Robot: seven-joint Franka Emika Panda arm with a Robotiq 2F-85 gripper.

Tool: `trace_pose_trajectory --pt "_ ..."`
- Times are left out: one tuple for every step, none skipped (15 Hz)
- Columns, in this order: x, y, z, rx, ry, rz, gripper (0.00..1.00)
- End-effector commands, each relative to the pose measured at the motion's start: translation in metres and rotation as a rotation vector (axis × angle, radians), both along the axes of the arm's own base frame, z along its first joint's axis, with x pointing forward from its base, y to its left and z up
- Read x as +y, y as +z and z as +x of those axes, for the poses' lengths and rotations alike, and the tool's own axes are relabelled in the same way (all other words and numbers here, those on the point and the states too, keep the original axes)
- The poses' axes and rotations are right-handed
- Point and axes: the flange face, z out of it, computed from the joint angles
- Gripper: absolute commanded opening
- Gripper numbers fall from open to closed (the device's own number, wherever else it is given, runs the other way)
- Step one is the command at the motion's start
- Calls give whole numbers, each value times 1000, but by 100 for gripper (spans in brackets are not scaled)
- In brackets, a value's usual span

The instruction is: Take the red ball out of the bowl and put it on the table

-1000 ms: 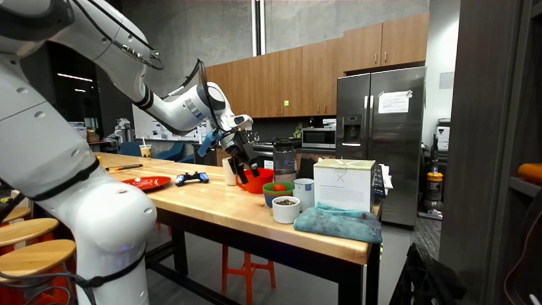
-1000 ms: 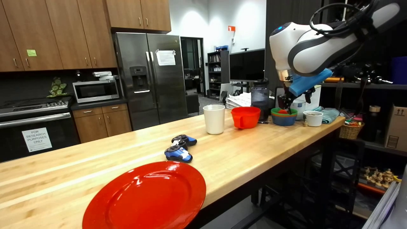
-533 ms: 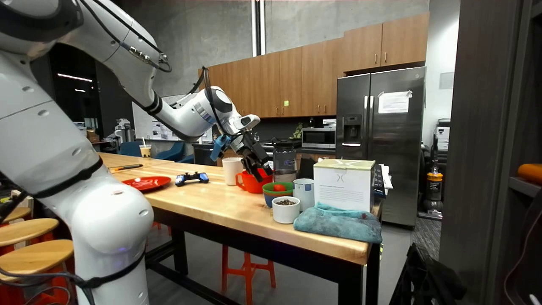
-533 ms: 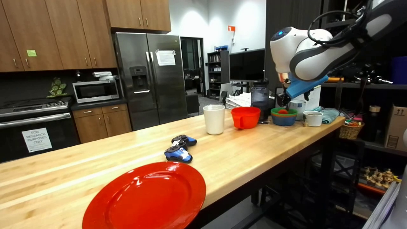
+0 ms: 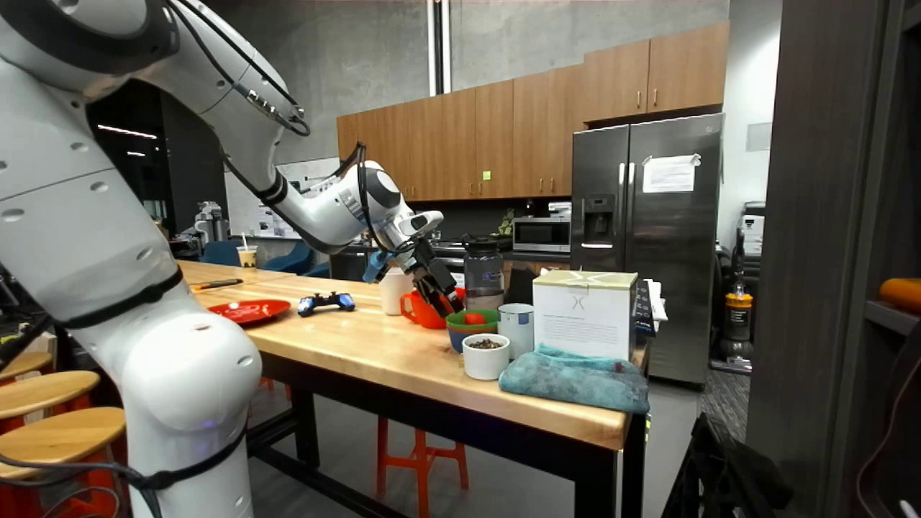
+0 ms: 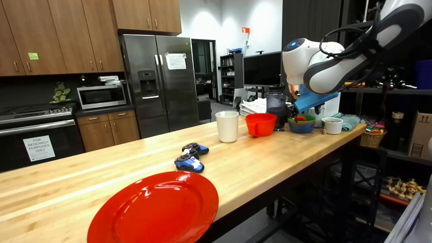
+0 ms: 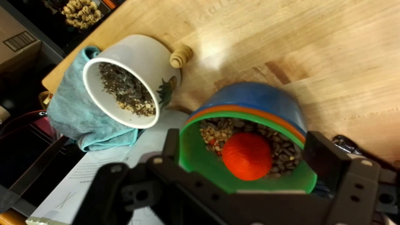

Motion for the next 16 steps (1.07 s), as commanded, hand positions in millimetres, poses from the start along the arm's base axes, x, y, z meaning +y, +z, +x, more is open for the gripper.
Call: trace_pose_trajectory --pt "-4 -7 8 -27 -11 -11 100" --pt "-5 -6 9 -32 -13 -19 100" --pt "-6 -5 9 -37 -14 -25 100" --pt "-8 -3 9 -43 -16 -33 100" --pt "-9 -3 9 -47 -18 -41 100" --pt "-11 -2 9 -50 -20 -55 100" --pt "-12 0 9 -50 -21 -65 100" --pt "-13 1 8 -47 -21 -79 100" --pt "-15 5 8 -51 -23 -97 100" --pt "-17 8 9 -63 -25 -114 100" --pt "-19 12 10 -75 -26 -129 100" --pt "-22 14 11 -84 -28 -143 100" --pt "-26 17 12 -95 -32 -160 100" --pt "-28 18 13 -100 -33 -167 100" --pt "-31 18 14 -103 -36 -171 100" --pt "-32 16 15 -96 -32 -162 100"
